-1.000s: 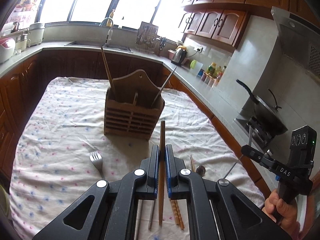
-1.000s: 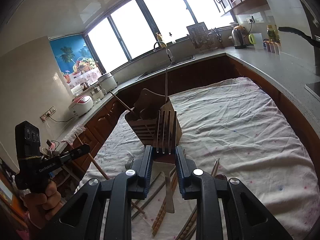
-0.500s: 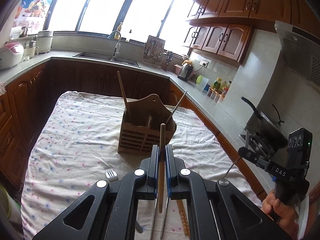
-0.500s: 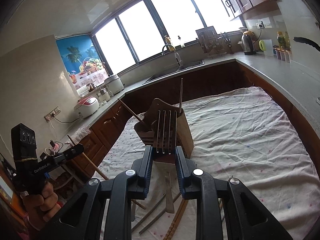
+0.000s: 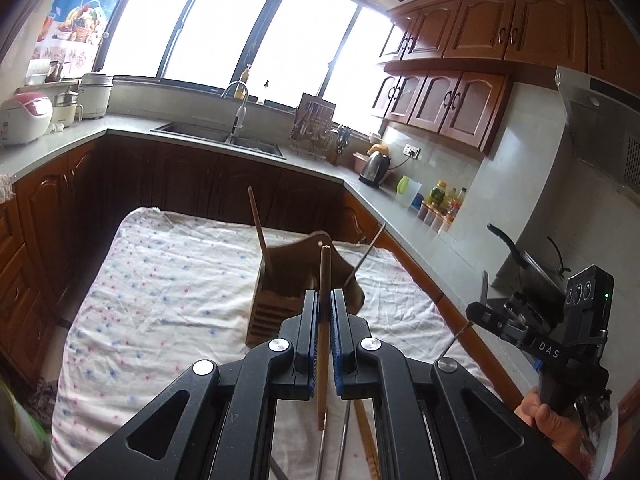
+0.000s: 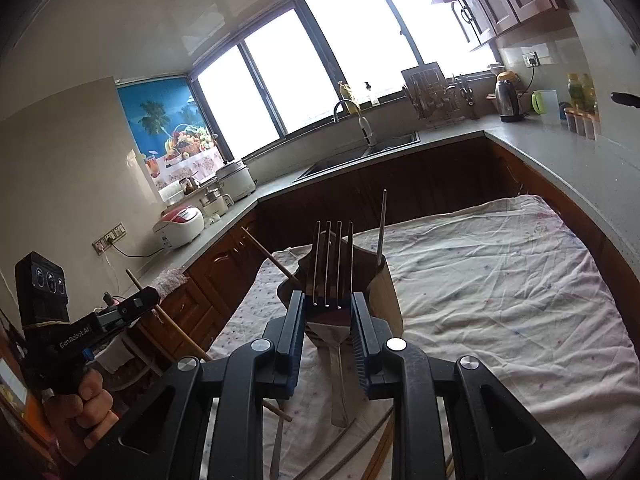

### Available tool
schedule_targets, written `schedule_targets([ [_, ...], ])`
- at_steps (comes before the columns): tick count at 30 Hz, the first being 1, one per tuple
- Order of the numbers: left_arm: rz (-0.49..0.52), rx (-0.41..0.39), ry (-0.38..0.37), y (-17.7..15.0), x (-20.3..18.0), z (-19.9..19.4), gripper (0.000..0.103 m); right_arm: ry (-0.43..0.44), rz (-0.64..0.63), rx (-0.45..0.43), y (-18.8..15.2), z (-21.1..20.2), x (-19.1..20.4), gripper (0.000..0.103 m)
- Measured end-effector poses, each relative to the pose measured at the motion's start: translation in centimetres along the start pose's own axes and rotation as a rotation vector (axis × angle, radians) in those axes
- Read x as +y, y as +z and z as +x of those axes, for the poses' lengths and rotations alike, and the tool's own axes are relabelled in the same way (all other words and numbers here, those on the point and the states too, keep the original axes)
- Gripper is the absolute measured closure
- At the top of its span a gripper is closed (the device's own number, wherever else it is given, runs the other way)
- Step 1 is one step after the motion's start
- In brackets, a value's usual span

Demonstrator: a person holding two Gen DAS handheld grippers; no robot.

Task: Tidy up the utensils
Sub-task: 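Lift the wooden chopstick and steel fork upright and carry them to the holder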

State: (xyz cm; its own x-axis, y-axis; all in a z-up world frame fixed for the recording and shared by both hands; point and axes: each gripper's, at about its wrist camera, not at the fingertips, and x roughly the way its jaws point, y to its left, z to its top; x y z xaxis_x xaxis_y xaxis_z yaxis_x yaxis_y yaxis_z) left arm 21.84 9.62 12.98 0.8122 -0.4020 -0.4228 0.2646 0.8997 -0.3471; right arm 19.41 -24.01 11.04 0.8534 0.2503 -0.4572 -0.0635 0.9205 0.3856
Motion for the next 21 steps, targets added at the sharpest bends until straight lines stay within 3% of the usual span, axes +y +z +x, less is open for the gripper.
schedule_targets([
  [14, 0.046, -0.15, 0.031, 5.9, 1.0, 2.8, 0.099, 0.015, 0.0, -0.076, 5.6, 5.2, -0.4, 0.081],
  [21, 0.053, -0.2, 0.047, 7.6, 1.3, 6.6, 0.099, -0.004, 0.004, -0.082, 6.5, 8.5, -1.0, 0.081],
])
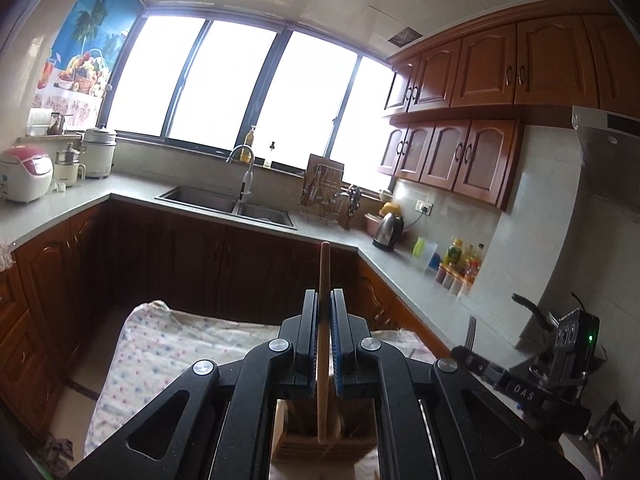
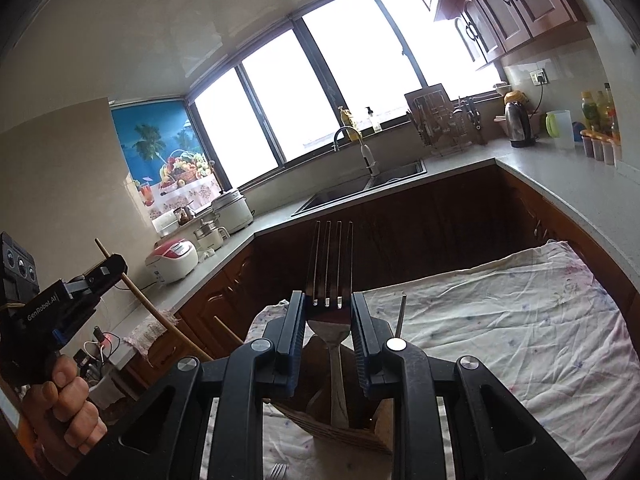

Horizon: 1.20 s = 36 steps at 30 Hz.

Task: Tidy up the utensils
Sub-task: 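Lift the wooden chopstick and steel fork upright and carry them to the holder, then lower the chopstick and fork into the holder and open both tools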

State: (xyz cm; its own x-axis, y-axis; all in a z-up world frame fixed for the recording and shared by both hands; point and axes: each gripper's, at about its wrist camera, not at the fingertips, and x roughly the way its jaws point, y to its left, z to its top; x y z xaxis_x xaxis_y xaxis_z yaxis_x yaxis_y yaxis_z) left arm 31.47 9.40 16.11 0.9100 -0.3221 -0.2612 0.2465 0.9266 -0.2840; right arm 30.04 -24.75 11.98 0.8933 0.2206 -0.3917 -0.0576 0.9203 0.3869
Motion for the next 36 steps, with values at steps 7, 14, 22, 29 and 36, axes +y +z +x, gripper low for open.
schedule_targets([
  [7, -0.009, -0.002, 0.032, -2.7, 0.5, 4.7, 0.099, -0.017, 0.005, 0.022, -1.7, 2.7, -0.9, 0.081],
  [14, -0.034, 0.075, 0.059, -7.5, 1.4, 9.8, 0.099, -0.04, 0.02, 0.055, -4.3, 4.5, -1.8, 0.08],
  [22, -0.057, 0.151, 0.078, -9.5, 2.8, 13.4, 0.098, -0.07, 0.016, 0.107, -6.4, 5.8, -2.1, 0.08],
  [29, -0.051, 0.164, 0.078, -8.7, 3.5, 13.9, 0.097, -0.08, 0.011, 0.14, -7.1, 6.7, -2.3, 0.08],
  [36, -0.049, 0.176, 0.077, -8.5, 3.7, 13.4, 0.097, -0.082, 0.009, 0.155, -7.1, 7.0, -2.4, 0.08],
])
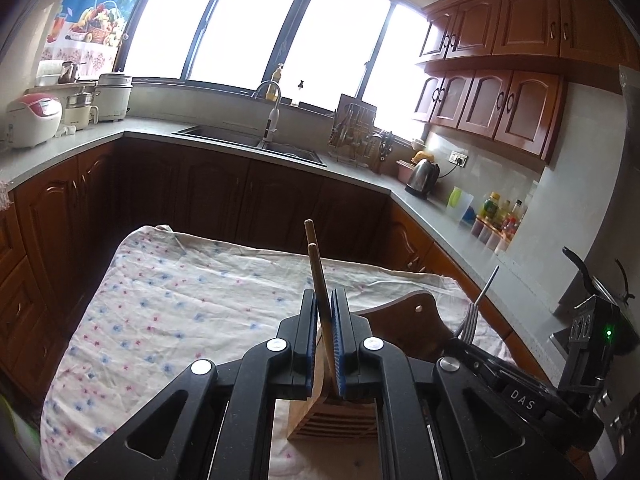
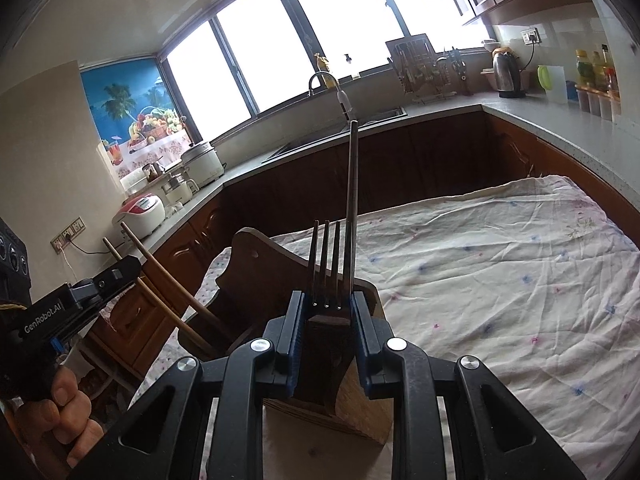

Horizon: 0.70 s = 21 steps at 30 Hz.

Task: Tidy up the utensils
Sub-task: 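Lower the chopstick and fork into the holder and open both tools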

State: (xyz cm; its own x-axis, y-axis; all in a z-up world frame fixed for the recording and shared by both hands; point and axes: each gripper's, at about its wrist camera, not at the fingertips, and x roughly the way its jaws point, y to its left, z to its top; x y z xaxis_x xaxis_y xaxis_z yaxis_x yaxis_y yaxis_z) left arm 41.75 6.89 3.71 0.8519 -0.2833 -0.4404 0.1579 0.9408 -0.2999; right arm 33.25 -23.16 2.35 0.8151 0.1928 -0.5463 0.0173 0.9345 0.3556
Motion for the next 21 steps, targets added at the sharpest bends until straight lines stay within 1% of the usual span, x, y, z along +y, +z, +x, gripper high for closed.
schedule_targets([
  [1, -0.001, 0.0, 0.0, -0.6, 0.3, -0.6, 0.097, -0.001, 0.001, 0.0, 0.0, 0.0, 0.0, 0.08],
  [6, -0.001, 0.014, -0.002, -0.8, 0.3, -0.7, 0.097, -0.003, 0.003, 0.003, 0.1, 0.0, 0.2, 0.08],
  [7, 0.0, 0.017, 0.0, -0.8, 0.3, -0.8, 0.096, 0.0, 0.006, 0.002, 0.1, -0.1, 0.2, 0.077],
  [8, 0.0, 0.02, 0.003, -0.8, 0.3, -0.8, 0.096, -0.004, 0.007, -0.002, 0.1, -0.2, 0.2, 0.077],
  [12, -0.022, 0.029, 0.006, -0.9, 0.5, -1.0, 0.085, -0.008, 0.012, -0.009, 0.2, -0.6, 0.1, 0.076],
  [14, -0.033, 0.027, 0.01, -0.9, 0.7, -1.3, 0.082, -0.007, 0.017, -0.013, 0.3, -0.9, 0.0, 0.074],
  [15, -0.036, 0.027, 0.01, -0.9, 0.7, -1.5, 0.081, -0.006, 0.021, -0.017, 0.3, -1.1, -0.1, 0.073],
  [17, -0.037, 0.028, 0.012, -0.9, 0.7, -2.0, 0.077, 0.005, 0.032, -0.028, 0.3, -1.7, -0.2, 0.055],
  [19, -0.04, 0.019, 0.02, -0.9, 0.7, -2.7, 0.059, 0.006, 0.039, -0.041, 0.3, -2.3, -0.3, 0.05],
  [20, -0.043, 0.013, 0.025, -1.0, 0.8, -3.1, 0.055, 0.01, 0.043, -0.046, 0.4, -2.7, -0.4, 0.046],
  [21, -0.047, 0.01, 0.03, -1.1, 0.8, -3.4, 0.047, 0.011, 0.047, -0.05, 0.3, -3.1, -0.6, 0.043],
])
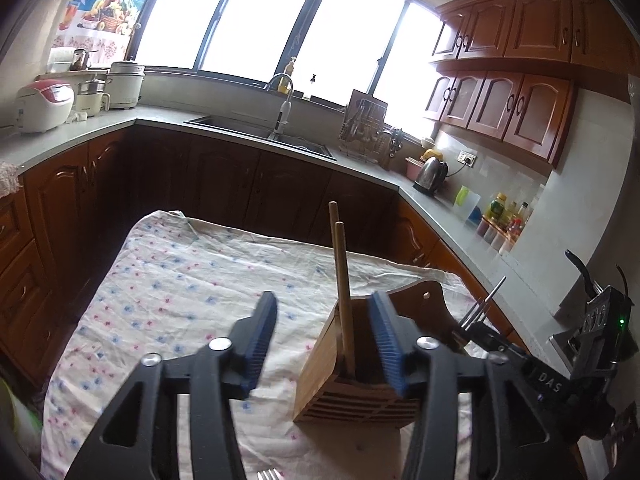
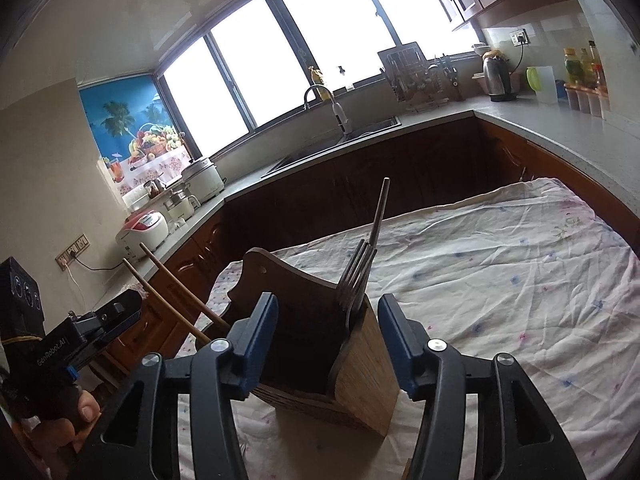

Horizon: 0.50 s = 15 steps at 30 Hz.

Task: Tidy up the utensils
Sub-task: 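Lower the chopstick and fork into the holder and open both tools, then withdraw both open tools from the holder back over the utensils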

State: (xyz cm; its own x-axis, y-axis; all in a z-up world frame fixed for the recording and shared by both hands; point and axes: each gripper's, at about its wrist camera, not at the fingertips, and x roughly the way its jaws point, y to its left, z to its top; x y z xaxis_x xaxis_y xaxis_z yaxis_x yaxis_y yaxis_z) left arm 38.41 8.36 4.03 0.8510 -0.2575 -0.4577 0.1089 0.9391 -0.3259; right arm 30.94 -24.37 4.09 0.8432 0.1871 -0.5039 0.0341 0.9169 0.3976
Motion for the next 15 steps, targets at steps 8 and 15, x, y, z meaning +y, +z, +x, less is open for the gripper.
schedule_targets([
  [8, -0.041, 0.0, 0.032, -1.7, 0.8, -4.0, 0.014, 0.024, 0.032, -0.03, -0.6, -4.1, -0.8, 0.006],
  [15, -0.03, 0.009, 0.032, -3.6, 0.7, -8.0, 0.011, 0.033, 0.045, -0.065, -2.1, -9.2, -0.9, 0.005],
])
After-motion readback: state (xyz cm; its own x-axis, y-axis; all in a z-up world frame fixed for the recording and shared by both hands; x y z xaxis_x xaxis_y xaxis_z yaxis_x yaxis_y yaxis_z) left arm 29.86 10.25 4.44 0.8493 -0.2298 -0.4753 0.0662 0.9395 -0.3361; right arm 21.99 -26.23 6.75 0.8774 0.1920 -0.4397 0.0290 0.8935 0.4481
